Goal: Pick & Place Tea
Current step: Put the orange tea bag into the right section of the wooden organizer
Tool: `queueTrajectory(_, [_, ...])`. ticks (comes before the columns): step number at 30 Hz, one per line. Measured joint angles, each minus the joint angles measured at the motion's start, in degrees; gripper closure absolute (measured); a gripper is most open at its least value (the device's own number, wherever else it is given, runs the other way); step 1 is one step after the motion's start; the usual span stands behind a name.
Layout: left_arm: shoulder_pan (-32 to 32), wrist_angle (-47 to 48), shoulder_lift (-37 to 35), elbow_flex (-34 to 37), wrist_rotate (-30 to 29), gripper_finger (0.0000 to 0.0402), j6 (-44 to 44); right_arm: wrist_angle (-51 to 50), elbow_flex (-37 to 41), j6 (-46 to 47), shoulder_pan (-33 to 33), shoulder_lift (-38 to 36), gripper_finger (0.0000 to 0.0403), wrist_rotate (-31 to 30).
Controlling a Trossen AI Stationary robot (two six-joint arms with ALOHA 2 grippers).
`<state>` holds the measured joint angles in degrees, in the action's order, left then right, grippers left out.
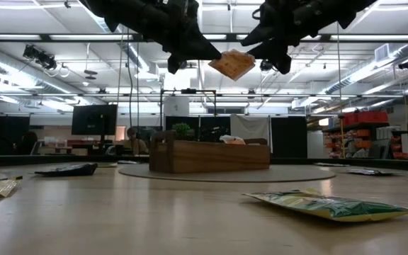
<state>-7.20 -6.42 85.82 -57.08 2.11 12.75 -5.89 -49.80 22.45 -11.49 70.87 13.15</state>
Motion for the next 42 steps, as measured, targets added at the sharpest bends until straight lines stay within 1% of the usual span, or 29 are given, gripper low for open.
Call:
queueTrajectory(3, [0.00, -0.38, 0.00, 0.00, 0.00, 0.0401, 0.02, -0.14, -0.01, -1.39, 0.00, 0.18, 0.0306, -0.04])
queueTrajectory(7, [0.00, -0.67, 0.01, 0.00, 0.01, 0.0401, 0.07, 0.56, -0.02, -3.11, -0.37, 0.18, 0.0382, -0.06])
queueTrajectory(8, [0.00, -0.73, 0.01, 0.00, 0.12, 0.0401, 0.04, 0.76, -0.02, -3.40, -0.46, 0.17, 0.0391, -0.06])
queueTrajectory(11, [-0.02, -1.16, 0.02, 0.00, 0.51, 0.0393, 0.53, 0.79, -0.02, -3.61, -0.50, 0.16, 0.0393, -0.74])
queueTrajectory(15, [-0.02, -1.39, -0.44, 0.02, 0.62, 0.0369, 2.18, -0.30, -0.02, -5.25, -0.50, -0.83, 0.0399, -1.18])
queueTrajectory(18, [-0.02, -4.34, -2.16, 0.78, 0.58, 0.0354, 3.29, -1.85, -0.02, -7.00, -0.49, -2.96, 0.0401, -2.04])
queueTrajectory(23, [-0.28, -10.44, -6.35, 4.60, -0.05, 0.0346, 4.88, -6.39, -0.02, -10.94, -0.50, -7.33, 0.0401, -5.86])
queueTrajectory(26, [-0.57, -13.53, -9.26, 7.82, -2.11, 0.0345, 6.80, -8.95, -0.04, -13.75, -0.55, -8.67, 0.0402, -6.31])
queueTrajectory(29, [-0.61, -14.61, -12.81, 10.65, -3.36, 0.0345, 7.69, -10.83, -0.04, -15.94, -0.55, -8.93, 0.0402, -6.27])
queueTrajectory(31, [-0.61, -14.46, -15.25, 12.07, -3.48, 0.0345, 7.70, -11.84, -0.04, -18.61, -0.55, -8.93, 0.0402, -6.28])
queueTrajectory(37, [-0.13, -6.82, -24.38, 15.73, -3.82, 0.0345, 9.10, -12.29, -0.04, -23.78, -1.59, -8.84, 0.0403, -5.66])
queueTrajectory(42, [0.48, -4.19, -32.13, 20.44, -8.17, 0.0345, 9.68, -13.13, -0.04, -29.16, -2.21, -7.34, 0.0403, -4.40])
